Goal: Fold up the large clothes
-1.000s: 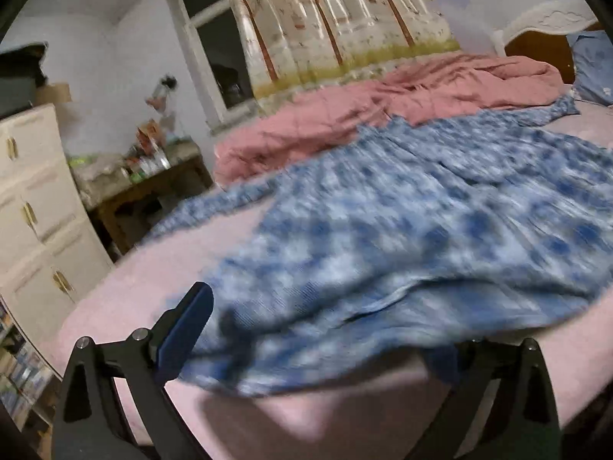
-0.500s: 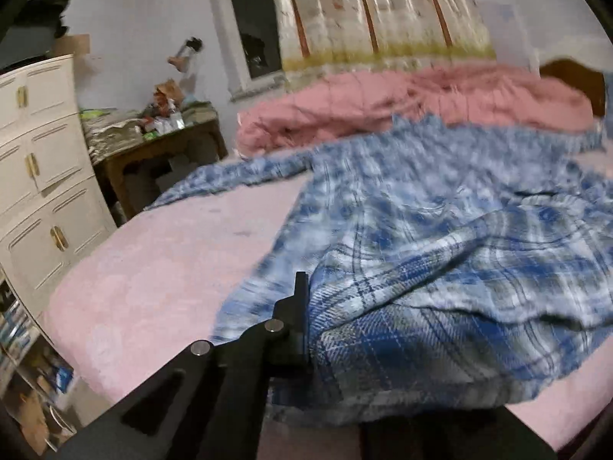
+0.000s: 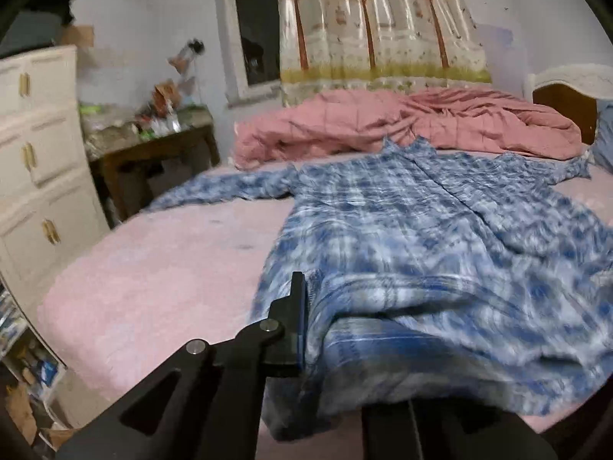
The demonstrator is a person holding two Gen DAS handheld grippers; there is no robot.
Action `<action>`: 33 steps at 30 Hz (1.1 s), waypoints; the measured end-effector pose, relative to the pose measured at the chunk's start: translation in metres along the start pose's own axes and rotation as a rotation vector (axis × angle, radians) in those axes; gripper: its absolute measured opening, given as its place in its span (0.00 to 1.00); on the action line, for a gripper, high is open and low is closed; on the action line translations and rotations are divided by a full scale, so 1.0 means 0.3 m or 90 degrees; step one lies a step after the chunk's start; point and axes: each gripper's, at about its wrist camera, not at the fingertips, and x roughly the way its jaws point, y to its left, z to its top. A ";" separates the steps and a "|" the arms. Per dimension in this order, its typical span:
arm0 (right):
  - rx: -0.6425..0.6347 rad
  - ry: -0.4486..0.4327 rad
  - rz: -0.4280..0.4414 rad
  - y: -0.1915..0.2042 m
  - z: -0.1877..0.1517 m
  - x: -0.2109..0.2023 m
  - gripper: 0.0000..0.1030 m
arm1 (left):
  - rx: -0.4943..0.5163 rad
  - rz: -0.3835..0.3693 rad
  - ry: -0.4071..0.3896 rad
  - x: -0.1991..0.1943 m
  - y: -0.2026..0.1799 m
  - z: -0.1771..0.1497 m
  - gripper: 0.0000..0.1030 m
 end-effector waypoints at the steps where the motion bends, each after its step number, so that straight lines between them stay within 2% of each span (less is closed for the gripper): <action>1: 0.010 0.000 0.013 -0.009 0.045 0.033 0.01 | -0.006 -0.003 0.020 0.036 0.001 0.029 0.09; 4: 0.019 0.019 0.033 -0.018 0.164 0.153 0.01 | -0.026 -0.020 0.104 0.198 0.016 0.134 0.09; 6: 0.030 0.038 0.052 -0.021 0.225 0.241 0.01 | -0.048 -0.048 0.161 0.330 0.025 0.198 0.09; 9: 0.043 0.094 0.078 -0.017 0.308 0.429 0.01 | -0.067 -0.072 0.263 0.524 0.021 0.226 0.09; 11: 0.053 0.142 0.096 -0.007 0.332 0.573 0.01 | -0.091 -0.086 0.319 0.630 0.020 0.221 0.10; 12: 0.057 0.156 0.098 -0.001 0.332 0.617 0.01 | -0.101 -0.091 0.330 0.661 0.023 0.216 0.11; 14: 0.072 0.194 0.110 0.010 0.324 0.723 0.01 | -0.102 -0.101 0.308 0.670 0.024 0.226 0.11; 15: 0.078 0.207 0.120 0.012 0.318 0.763 0.01 | -0.095 -0.100 0.290 0.665 0.020 0.234 0.14; 17: 0.089 0.213 0.117 0.008 0.301 0.820 0.01 | -0.074 -0.074 0.257 0.661 0.016 0.242 0.35; 18: 0.098 0.212 0.117 0.003 0.295 0.838 0.01 | -0.066 -0.048 0.248 0.669 0.017 0.243 0.56; 19: 0.105 0.212 0.123 -0.004 0.291 0.849 0.01 | -0.064 -0.028 0.239 0.677 0.029 0.242 0.70; 21: 0.121 0.212 0.137 -0.022 0.287 0.862 0.03 | -0.086 -0.029 0.238 0.690 0.061 0.240 0.78; 22: 0.124 0.212 0.138 -0.029 0.289 0.865 0.12 | -0.108 -0.038 0.251 0.703 0.084 0.239 0.85; 23: 0.125 0.211 0.130 -0.038 0.291 0.868 0.28 | -0.134 -0.037 0.269 0.723 0.112 0.239 0.89; 24: 0.127 0.210 0.115 -0.050 0.295 0.872 0.37 | -0.162 -0.026 0.293 0.749 0.143 0.236 0.92; 25: 0.132 0.215 0.092 -0.068 0.299 0.881 0.55 | -0.179 -0.020 0.309 0.769 0.169 0.231 0.92; 26: 0.139 0.224 0.083 -0.083 0.302 0.891 0.60 | -0.189 -0.016 0.313 0.783 0.190 0.233 0.93; 29: 0.174 0.270 0.119 -0.131 0.310 0.945 0.60 | -0.187 0.024 0.306 0.796 0.220 0.249 0.93; 33: 0.168 0.320 0.095 -0.141 0.301 1.011 0.61 | -0.197 0.045 0.291 0.794 0.249 0.253 0.93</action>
